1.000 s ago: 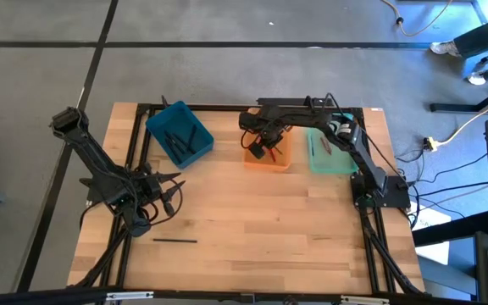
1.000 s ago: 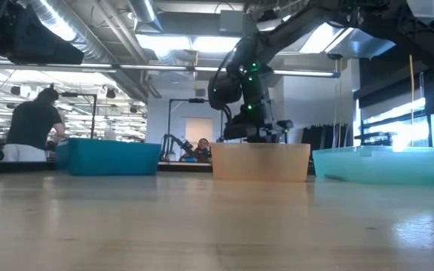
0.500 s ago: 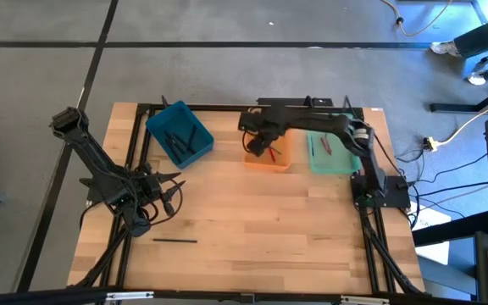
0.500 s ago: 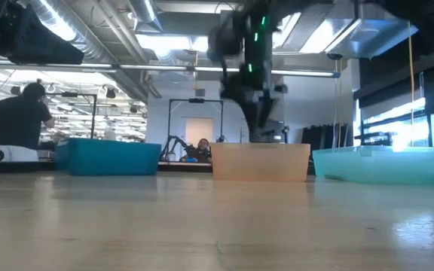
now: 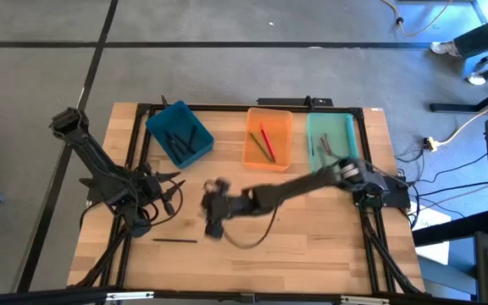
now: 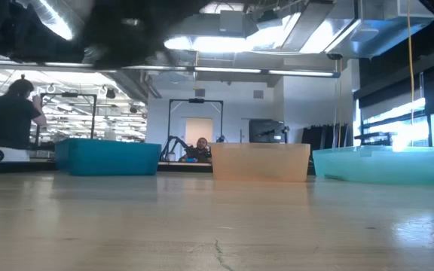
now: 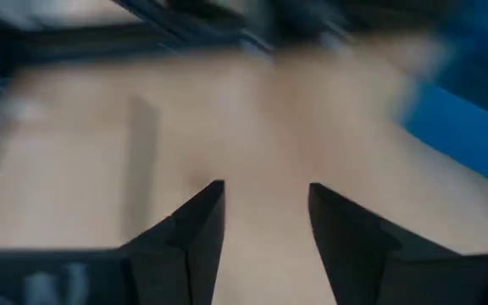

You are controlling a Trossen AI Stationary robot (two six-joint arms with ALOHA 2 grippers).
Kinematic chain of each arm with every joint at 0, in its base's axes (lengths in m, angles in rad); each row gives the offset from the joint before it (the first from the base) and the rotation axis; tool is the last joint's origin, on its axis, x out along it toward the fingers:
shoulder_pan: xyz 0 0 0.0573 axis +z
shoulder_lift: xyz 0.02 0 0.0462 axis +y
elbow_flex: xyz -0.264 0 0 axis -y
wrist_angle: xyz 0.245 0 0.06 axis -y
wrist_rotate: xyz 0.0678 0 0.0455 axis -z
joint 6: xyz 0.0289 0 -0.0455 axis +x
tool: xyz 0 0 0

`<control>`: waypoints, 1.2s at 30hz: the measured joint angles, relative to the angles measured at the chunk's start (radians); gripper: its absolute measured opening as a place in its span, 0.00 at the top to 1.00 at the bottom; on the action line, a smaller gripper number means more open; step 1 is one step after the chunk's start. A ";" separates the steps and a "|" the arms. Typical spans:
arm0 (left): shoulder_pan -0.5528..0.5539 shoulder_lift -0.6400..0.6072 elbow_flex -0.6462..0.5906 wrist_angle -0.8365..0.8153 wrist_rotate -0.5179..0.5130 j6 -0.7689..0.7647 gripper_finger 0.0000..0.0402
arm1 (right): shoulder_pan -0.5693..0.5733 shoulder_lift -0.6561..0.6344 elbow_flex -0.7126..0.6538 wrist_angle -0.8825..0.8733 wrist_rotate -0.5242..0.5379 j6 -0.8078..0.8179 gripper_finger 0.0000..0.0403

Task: Sort crayons/erasers/pens/pencils in bins
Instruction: Put the dark blue pencil into the orange bin

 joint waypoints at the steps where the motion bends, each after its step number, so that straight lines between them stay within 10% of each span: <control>1: 0.004 0.004 0.000 0.001 -0.013 -0.001 0.66 | 0.012 0.037 0.001 0.097 -0.052 -0.022 0.57; 4: 0.019 0.016 0.000 0.001 -0.022 -0.001 0.66 | 0.033 0.151 0.025 0.256 -0.168 -0.062 0.57; 17: 0.078 0.030 0.000 -0.003 0.027 0.026 0.66 | 0.038 0.495 0.523 -0.036 -0.189 -0.233 0.57; 28: 0.073 0.030 0.000 -0.003 0.048 0.027 0.66 | 0.028 0.524 0.506 -0.078 -0.259 -0.200 0.59; 36: 0.074 0.030 0.000 -0.003 0.045 0.027 0.66 | 0.028 0.519 0.509 -0.220 -0.178 -0.175 0.85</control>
